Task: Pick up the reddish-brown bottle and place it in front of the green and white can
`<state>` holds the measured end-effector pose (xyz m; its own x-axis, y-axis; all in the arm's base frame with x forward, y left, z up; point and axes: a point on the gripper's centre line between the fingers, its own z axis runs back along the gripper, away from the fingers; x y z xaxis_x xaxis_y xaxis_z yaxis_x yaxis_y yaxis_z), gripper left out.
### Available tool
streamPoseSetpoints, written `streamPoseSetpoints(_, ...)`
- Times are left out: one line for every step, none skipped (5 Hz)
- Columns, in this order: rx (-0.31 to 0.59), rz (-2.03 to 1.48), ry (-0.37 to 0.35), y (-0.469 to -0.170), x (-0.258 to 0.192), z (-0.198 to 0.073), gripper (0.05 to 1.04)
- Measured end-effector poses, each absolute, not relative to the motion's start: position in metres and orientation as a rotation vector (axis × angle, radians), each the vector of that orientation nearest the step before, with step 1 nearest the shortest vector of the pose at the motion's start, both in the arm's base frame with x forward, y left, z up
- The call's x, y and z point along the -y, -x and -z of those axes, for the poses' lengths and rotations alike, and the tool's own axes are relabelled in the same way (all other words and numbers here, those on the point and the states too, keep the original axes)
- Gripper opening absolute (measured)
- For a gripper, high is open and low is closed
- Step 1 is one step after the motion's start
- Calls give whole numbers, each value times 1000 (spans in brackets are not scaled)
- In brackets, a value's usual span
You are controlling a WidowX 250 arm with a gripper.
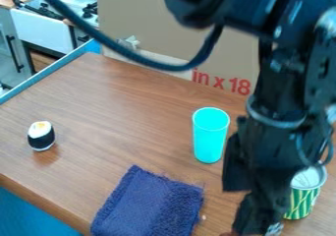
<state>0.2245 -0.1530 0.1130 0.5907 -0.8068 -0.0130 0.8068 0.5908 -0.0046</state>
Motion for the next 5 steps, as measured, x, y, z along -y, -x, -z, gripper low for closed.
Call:
streamPoseSetpoints(13,856,32,-235,141,-136,1005)
streamPoseSetpoints(-52,738,2,-235,106,-147,1001)
streamPoseSetpoints(-101,501,-8,-239,61,-150,1001)
streamPoseSetpoints(-122,363,-10,-244,45,-140,1001)
streamPoseSetpoints(-136,290,-30,-241,42,-133,1001)
